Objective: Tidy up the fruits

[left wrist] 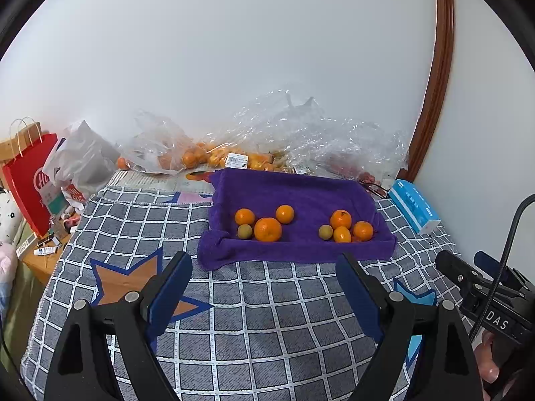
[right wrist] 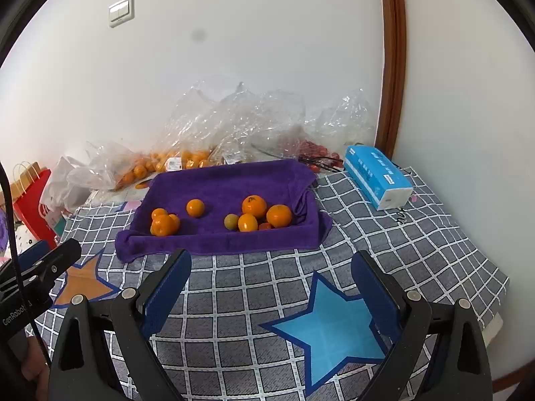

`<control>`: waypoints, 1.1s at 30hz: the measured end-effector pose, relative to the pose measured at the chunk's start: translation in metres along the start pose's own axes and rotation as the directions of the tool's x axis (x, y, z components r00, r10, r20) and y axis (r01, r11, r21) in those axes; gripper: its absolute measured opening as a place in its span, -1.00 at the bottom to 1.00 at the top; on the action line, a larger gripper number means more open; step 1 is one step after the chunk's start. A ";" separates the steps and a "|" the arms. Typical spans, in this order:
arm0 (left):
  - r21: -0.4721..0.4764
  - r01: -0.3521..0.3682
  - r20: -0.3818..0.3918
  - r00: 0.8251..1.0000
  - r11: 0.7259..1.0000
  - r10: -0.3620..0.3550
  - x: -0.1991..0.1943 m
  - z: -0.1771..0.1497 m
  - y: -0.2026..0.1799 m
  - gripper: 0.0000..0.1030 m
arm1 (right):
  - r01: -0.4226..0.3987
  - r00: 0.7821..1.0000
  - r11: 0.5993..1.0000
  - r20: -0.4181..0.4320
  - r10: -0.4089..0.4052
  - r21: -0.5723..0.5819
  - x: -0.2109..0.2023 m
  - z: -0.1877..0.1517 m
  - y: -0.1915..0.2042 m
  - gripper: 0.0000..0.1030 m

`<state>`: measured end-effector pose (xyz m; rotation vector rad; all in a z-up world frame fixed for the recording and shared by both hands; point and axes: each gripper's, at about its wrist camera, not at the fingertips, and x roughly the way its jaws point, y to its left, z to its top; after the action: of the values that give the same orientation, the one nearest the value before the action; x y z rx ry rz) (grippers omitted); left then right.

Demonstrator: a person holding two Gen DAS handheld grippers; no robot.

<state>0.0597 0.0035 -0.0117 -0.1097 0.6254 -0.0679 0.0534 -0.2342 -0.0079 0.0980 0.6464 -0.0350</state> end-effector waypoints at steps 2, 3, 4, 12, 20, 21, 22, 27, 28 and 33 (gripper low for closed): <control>-0.003 0.000 0.003 1.000 1.000 0.000 -0.001 0.000 0.001 0.69 | 0.001 1.000 1.000 -0.002 -0.001 -0.004 0.000 0.000 0.001 0.86; -0.005 -0.001 0.003 1.000 1.000 0.001 -0.001 0.000 0.001 0.69 | 0.002 1.000 1.000 -0.004 -0.002 -0.007 0.001 0.000 0.002 0.86; -0.007 0.000 0.001 1.000 1.000 0.000 -0.001 0.000 0.001 0.69 | 0.003 1.000 1.000 -0.004 -0.003 -0.009 0.000 0.000 0.002 0.86; -0.011 -0.004 -0.006 1.000 1.000 0.004 0.001 0.000 0.003 0.70 | 0.003 1.000 1.000 -0.004 -0.003 -0.012 0.001 -0.001 0.003 0.86; -0.008 -0.012 -0.002 1.000 1.000 0.012 -0.001 0.001 0.003 0.70 | -0.001 1.000 1.000 0.001 0.001 -0.011 0.000 0.000 0.003 0.86; -0.006 -0.014 -0.002 1.000 1.000 0.014 -0.001 0.001 0.003 0.71 | -0.001 1.000 1.000 0.003 0.001 -0.011 -0.001 0.000 0.003 0.86; -0.005 -0.015 -0.002 1.000 1.000 0.015 -0.002 0.001 0.003 0.71 | -0.002 1.000 1.000 0.005 0.002 -0.011 -0.001 0.000 0.003 0.86; -0.008 -0.012 -0.002 1.000 1.000 0.012 -0.001 0.001 0.003 0.71 | 0.001 1.000 1.000 0.004 -0.001 -0.009 -0.001 0.000 0.002 0.86; -0.007 -0.011 -0.002 1.000 1.000 0.011 -0.001 0.001 0.002 0.71 | 0.001 1.000 1.000 0.005 -0.001 -0.009 -0.001 0.000 0.002 0.86; -0.009 -0.009 0.002 1.000 1.000 0.010 -0.002 0.001 0.002 0.71 | 0.003 1.000 1.000 0.007 -0.003 -0.012 -0.002 0.001 0.003 0.86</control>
<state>0.0589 0.0062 -0.0100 -0.1158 0.6238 -0.0557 0.0527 -0.2309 -0.0061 0.0856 0.6393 -0.0343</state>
